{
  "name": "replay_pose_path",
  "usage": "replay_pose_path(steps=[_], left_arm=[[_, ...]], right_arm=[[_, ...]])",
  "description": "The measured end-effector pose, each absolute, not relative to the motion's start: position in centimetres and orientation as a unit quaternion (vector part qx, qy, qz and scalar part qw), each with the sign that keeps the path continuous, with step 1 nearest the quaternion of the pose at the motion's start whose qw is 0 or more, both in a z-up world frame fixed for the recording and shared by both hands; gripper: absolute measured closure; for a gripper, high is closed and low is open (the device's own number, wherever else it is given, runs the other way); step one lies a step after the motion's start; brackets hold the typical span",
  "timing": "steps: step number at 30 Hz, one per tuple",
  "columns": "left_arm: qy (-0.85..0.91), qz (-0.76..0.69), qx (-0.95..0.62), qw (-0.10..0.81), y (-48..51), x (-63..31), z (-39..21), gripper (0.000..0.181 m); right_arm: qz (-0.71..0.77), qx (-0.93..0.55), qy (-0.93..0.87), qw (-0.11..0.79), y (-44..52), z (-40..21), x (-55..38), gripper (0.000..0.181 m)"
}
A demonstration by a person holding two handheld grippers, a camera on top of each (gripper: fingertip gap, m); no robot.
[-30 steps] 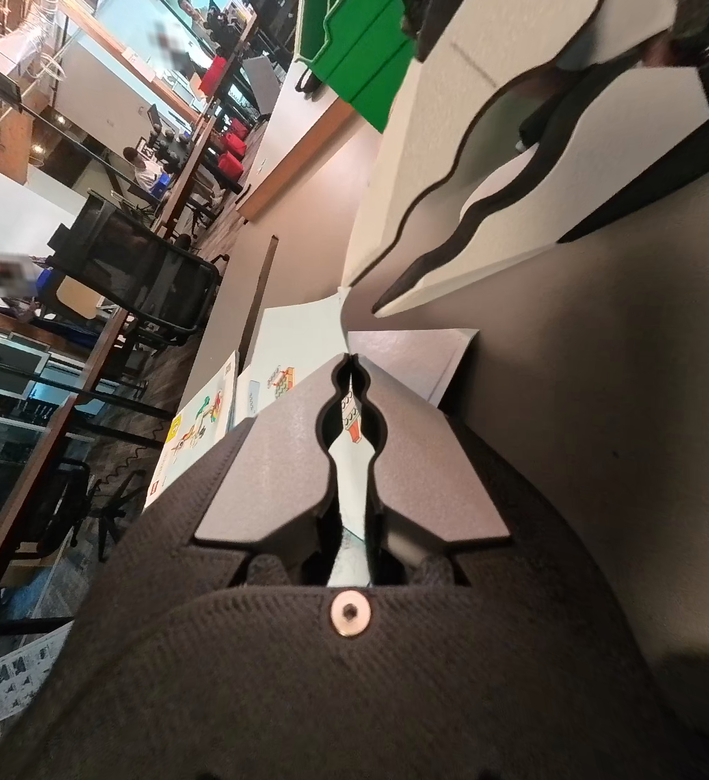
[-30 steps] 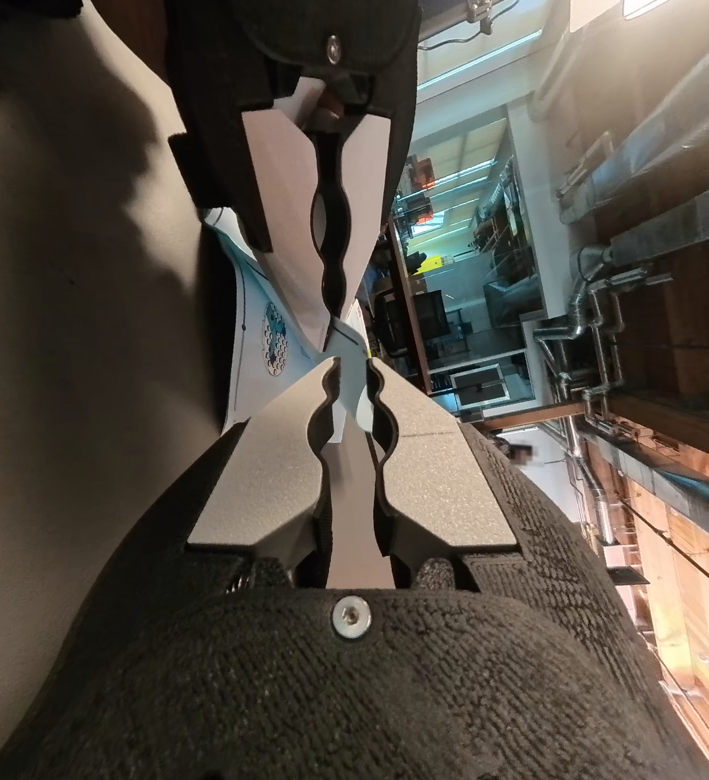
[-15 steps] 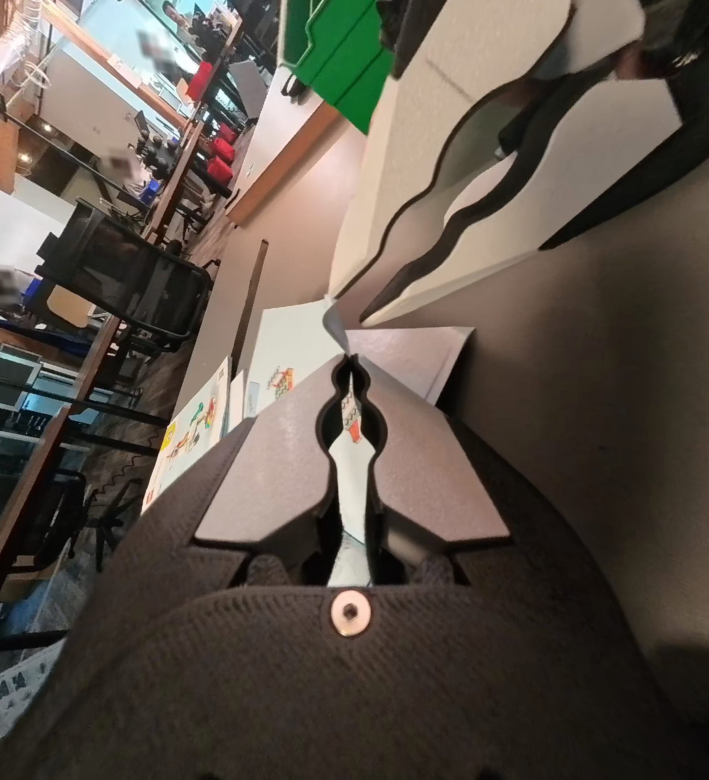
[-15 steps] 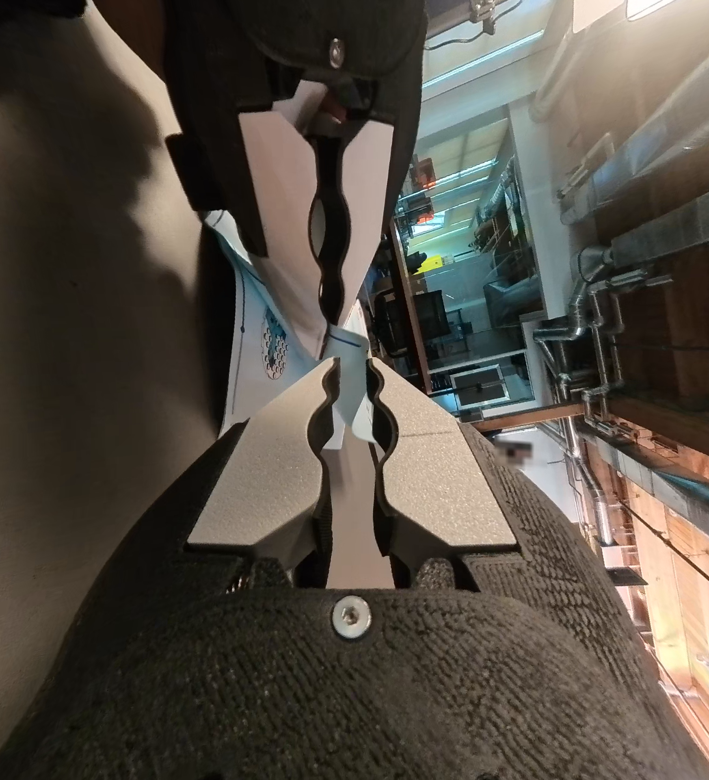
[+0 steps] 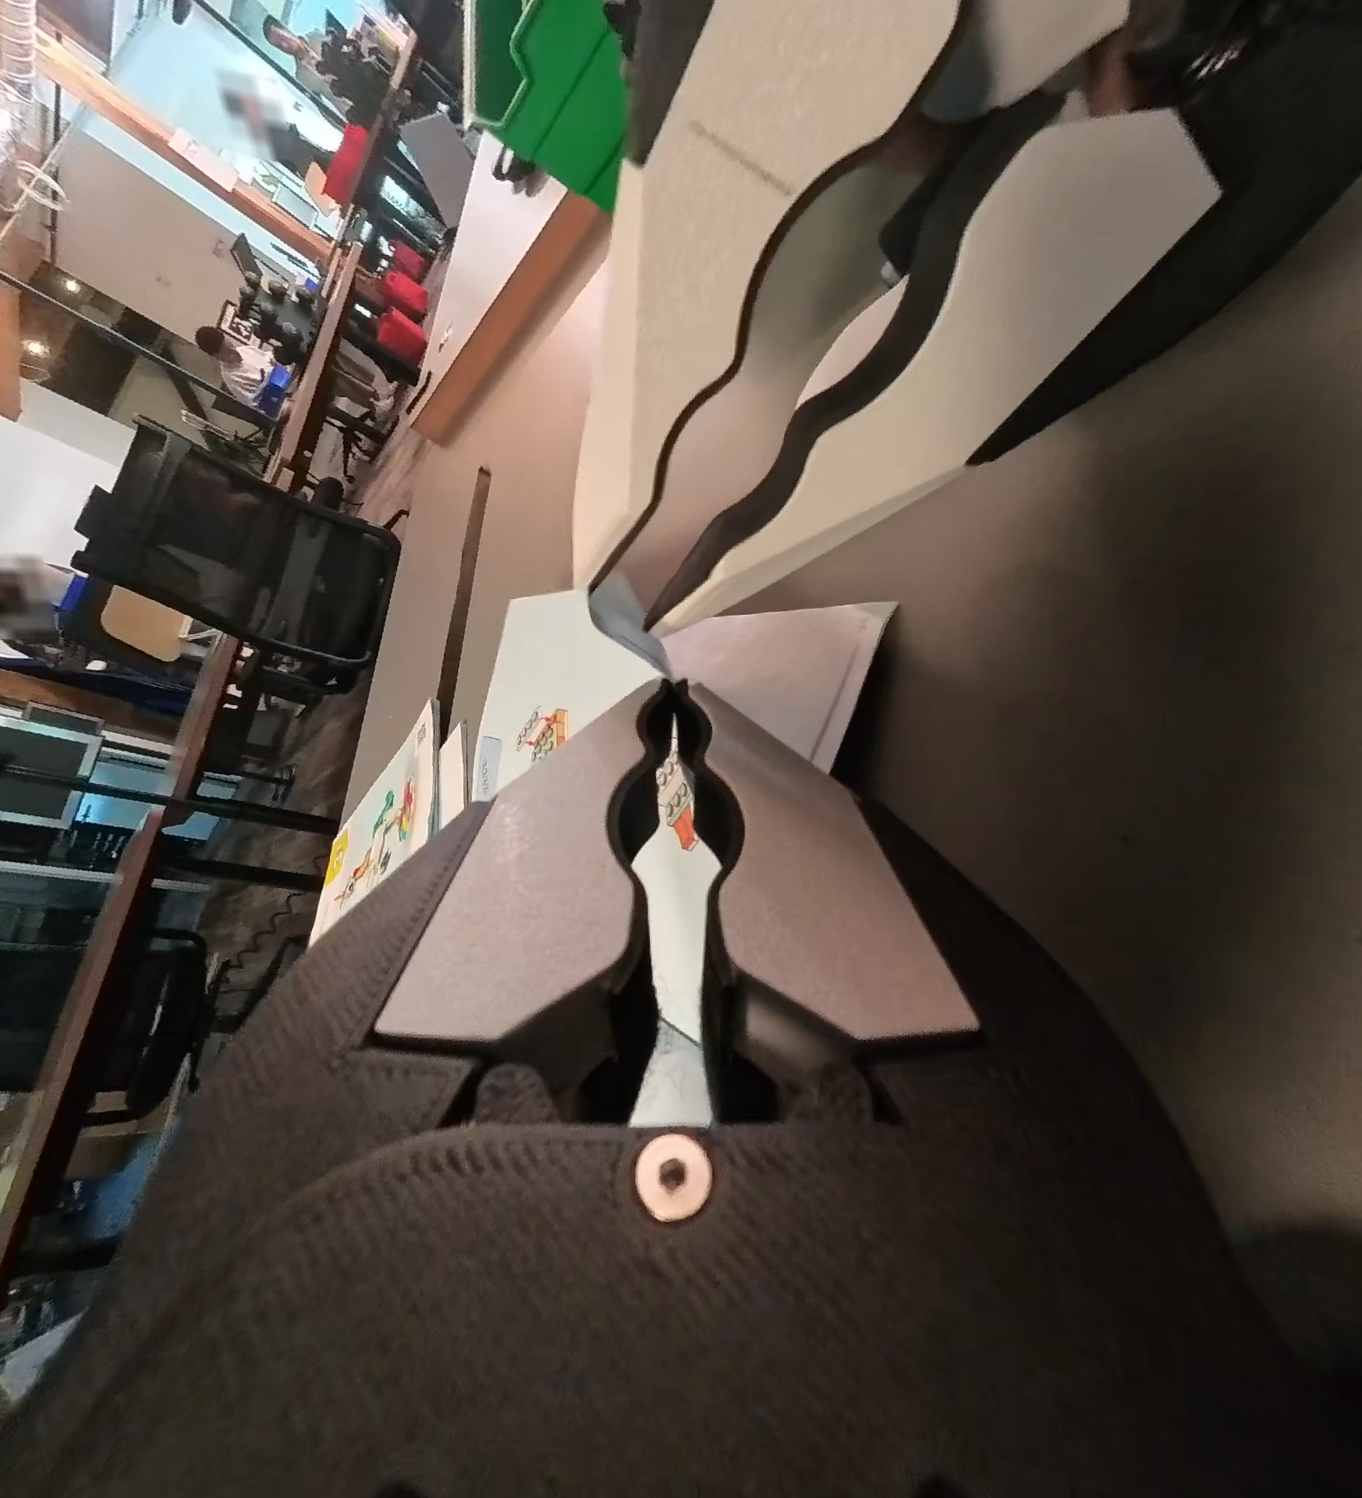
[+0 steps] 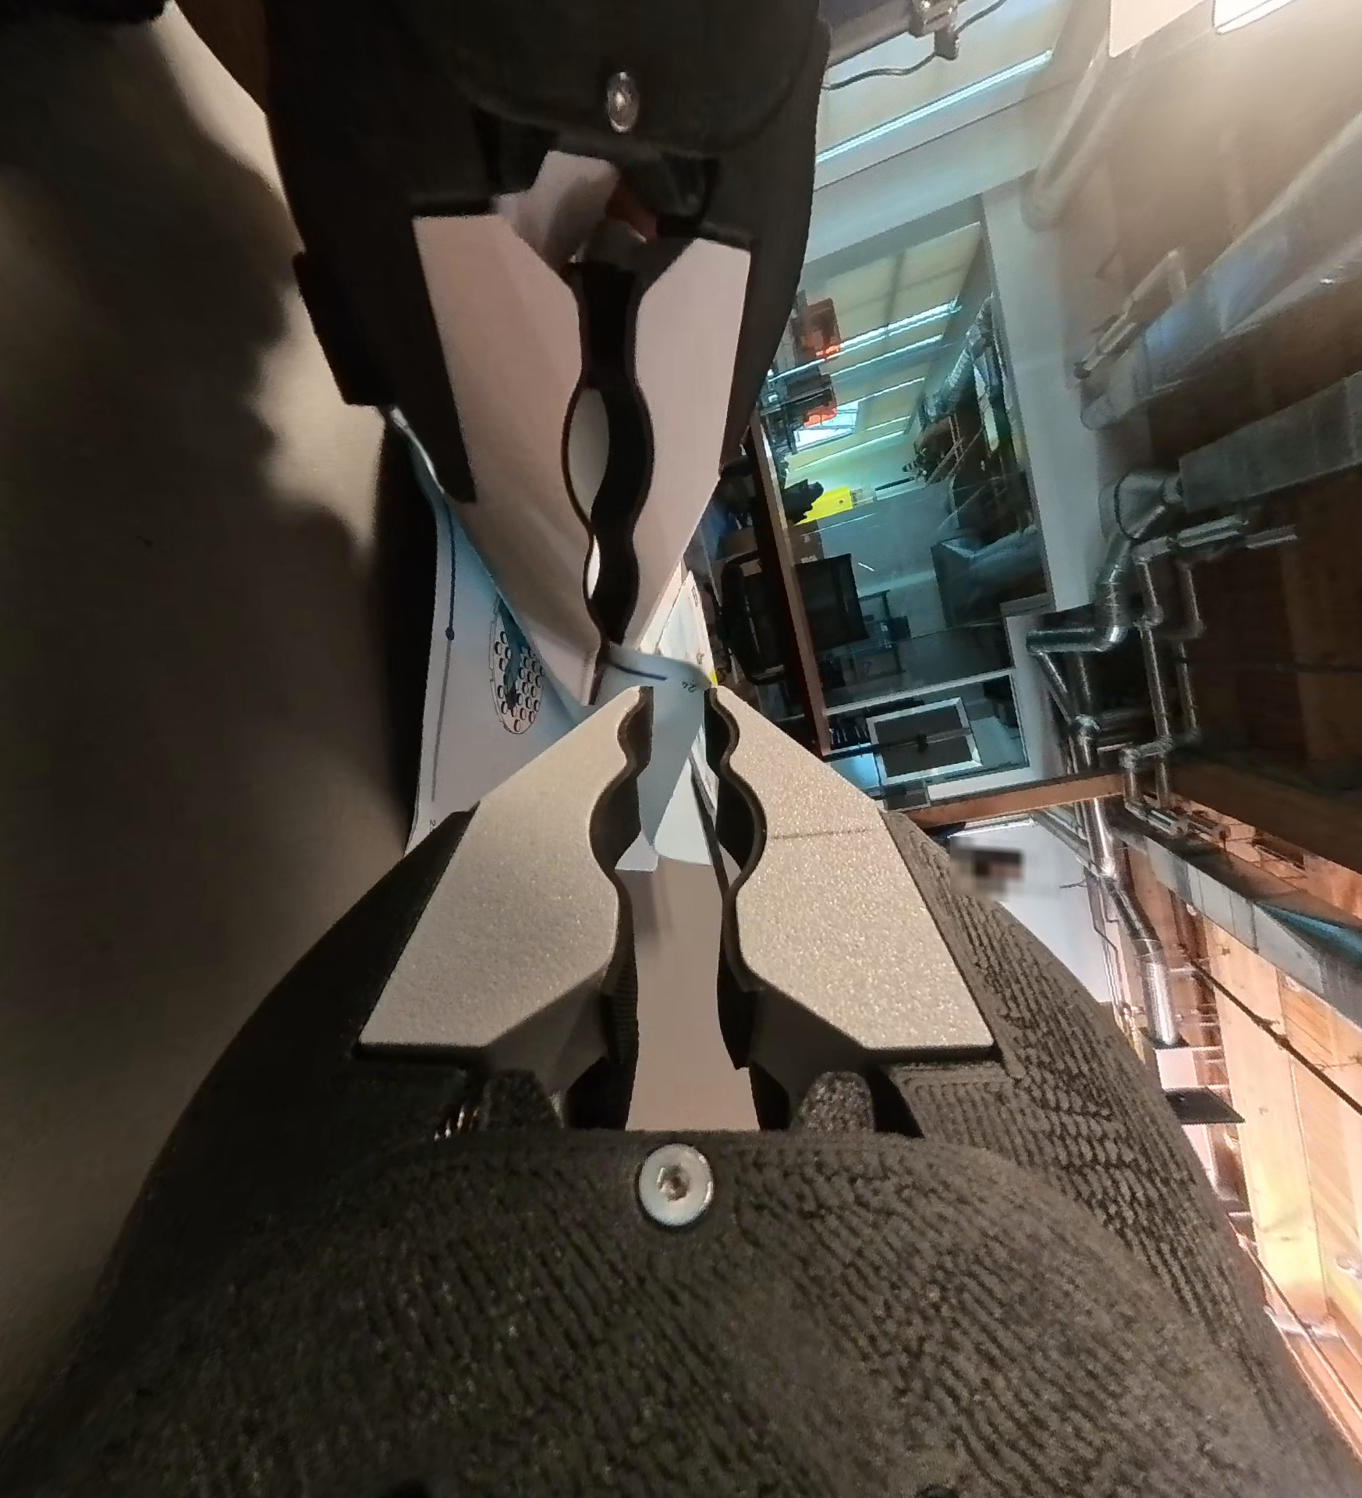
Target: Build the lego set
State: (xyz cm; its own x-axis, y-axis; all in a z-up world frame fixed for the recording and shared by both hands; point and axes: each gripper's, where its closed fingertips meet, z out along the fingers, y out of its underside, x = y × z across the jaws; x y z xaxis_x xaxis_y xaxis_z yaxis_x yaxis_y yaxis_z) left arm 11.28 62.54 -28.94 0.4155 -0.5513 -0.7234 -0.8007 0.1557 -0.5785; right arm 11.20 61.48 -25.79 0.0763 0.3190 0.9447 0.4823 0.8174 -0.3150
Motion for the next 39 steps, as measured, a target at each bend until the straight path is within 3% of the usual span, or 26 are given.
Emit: replay_pose_path(steps=[25,39], left_arm=[[0.574,0.171,-0.620,0.506,62.4,11.4,-30.3,0.181],[0.576,0.178,-0.620,0.503,62.5,11.3,-30.4,0.181]], right_arm=[[-0.067,-0.299,-0.700,0.645,61.6,-27.2,11.1,0.169],[-0.065,-0.301,-0.708,0.636,61.6,-27.7,11.1,0.177]])
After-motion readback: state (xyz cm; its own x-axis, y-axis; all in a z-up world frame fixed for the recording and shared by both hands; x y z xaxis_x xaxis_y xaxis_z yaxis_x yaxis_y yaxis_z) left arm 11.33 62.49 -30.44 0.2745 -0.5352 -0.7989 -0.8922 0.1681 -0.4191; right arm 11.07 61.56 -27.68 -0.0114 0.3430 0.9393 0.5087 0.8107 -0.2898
